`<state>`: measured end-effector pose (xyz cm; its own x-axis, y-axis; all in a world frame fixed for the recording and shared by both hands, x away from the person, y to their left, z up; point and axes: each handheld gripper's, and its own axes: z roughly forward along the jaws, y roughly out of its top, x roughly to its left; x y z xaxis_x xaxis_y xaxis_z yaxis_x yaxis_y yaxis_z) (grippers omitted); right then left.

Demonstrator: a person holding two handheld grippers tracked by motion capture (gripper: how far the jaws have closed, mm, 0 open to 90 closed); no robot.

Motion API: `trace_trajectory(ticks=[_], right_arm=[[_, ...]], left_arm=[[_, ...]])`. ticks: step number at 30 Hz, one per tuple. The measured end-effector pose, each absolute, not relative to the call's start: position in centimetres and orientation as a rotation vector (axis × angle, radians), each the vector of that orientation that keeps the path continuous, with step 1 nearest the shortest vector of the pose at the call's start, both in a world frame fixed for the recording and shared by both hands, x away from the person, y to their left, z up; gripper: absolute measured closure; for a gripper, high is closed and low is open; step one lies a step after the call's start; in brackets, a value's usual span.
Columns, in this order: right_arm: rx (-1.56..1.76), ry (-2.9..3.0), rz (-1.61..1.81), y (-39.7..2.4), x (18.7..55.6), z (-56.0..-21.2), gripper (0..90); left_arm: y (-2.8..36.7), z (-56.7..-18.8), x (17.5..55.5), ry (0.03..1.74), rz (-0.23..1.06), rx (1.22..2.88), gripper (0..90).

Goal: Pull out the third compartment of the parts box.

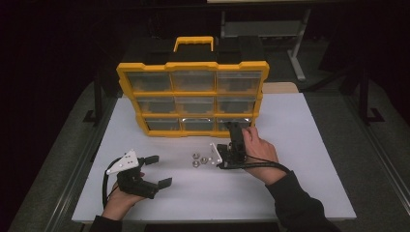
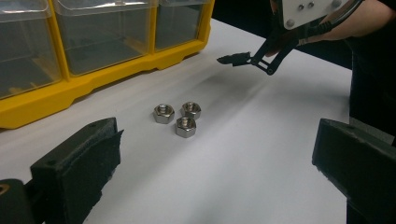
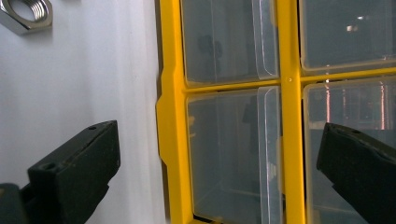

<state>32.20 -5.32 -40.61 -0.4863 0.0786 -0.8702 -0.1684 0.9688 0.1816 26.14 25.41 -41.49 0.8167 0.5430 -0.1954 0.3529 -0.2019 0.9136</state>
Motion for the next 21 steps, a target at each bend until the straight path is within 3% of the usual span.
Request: trace_trajectory(ticks=[21], right_arm=[[-0.125, 1.983, 0.197, -5.06, 31.94, -41.20, 0.0]], left_arm=[[25.23, -41.59, 26.10, 0.684, 0.199, 1.819, 0.6]])
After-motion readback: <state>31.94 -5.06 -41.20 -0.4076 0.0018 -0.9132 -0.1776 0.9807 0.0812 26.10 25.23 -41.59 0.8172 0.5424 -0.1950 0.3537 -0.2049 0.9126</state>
